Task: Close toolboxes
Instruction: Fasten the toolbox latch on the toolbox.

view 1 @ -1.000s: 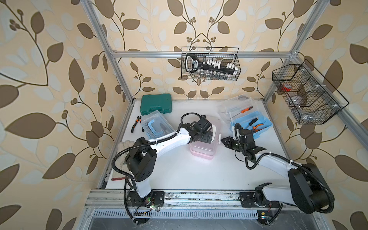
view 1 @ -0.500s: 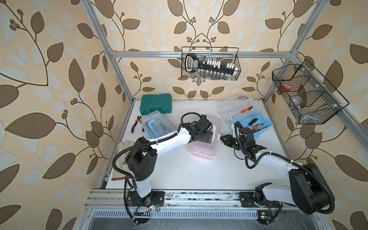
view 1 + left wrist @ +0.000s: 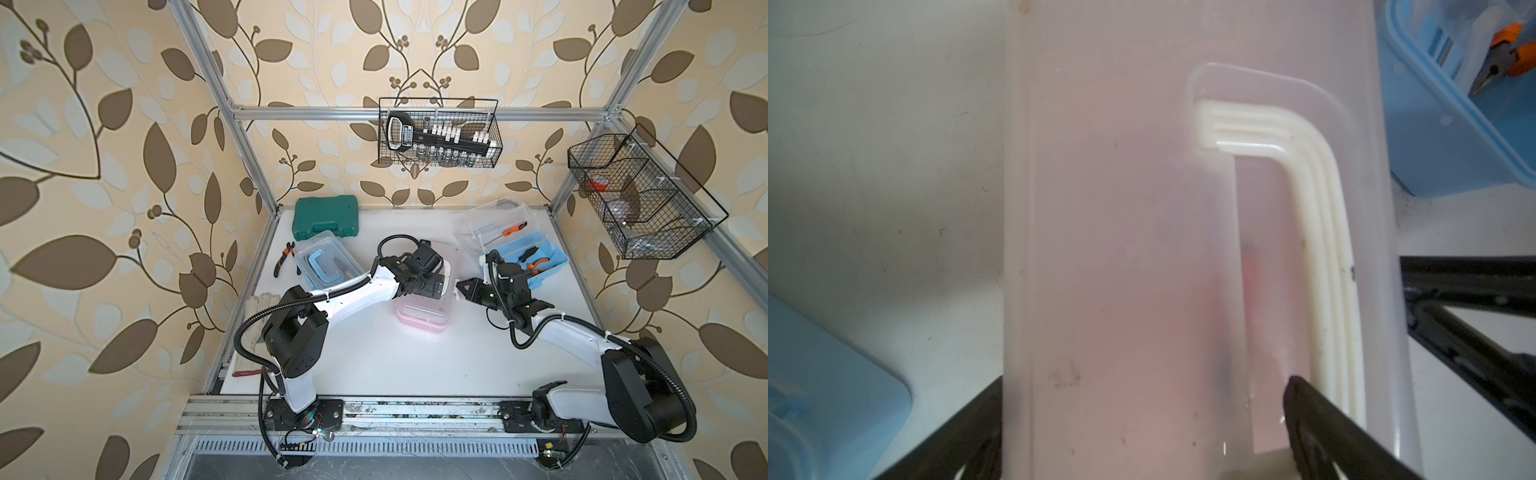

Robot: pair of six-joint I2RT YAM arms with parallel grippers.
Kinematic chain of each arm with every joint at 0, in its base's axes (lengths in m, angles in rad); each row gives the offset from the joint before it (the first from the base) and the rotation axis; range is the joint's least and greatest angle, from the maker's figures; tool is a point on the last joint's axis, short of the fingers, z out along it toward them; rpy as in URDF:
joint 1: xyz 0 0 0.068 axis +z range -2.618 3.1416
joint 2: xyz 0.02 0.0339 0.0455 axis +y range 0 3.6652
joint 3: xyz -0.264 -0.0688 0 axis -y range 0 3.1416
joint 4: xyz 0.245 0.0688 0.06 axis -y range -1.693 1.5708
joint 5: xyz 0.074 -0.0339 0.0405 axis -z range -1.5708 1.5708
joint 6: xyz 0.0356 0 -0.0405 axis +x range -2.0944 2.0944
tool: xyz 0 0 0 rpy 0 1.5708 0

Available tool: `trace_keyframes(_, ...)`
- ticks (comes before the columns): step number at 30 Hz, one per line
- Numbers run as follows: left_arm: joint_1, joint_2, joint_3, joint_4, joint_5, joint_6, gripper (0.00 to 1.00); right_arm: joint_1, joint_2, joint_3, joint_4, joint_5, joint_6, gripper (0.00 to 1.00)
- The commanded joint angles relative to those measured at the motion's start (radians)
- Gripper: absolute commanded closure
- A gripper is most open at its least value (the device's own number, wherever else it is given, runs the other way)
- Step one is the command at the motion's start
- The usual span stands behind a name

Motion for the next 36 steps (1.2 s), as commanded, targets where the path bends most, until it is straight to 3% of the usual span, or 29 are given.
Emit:
trace_keyframes(1,-0.009,0.023,0.003,-0.047,0.023,0.033,0.01,0.02,0.024,0.022,0.01,-0.011,0.011,0.86)
trace_keyframes(19,-0.009,0.037,0.008,-0.045,0.04,0.034,0.01,0.059,0.086,0.032,-0.011,0.035,0.01,0.87)
trace_keyframes(36,-0.009,0.038,0.052,-0.089,0.011,0.061,0.01,0.053,0.055,0.039,-0.021,0.051,0.006,0.73)
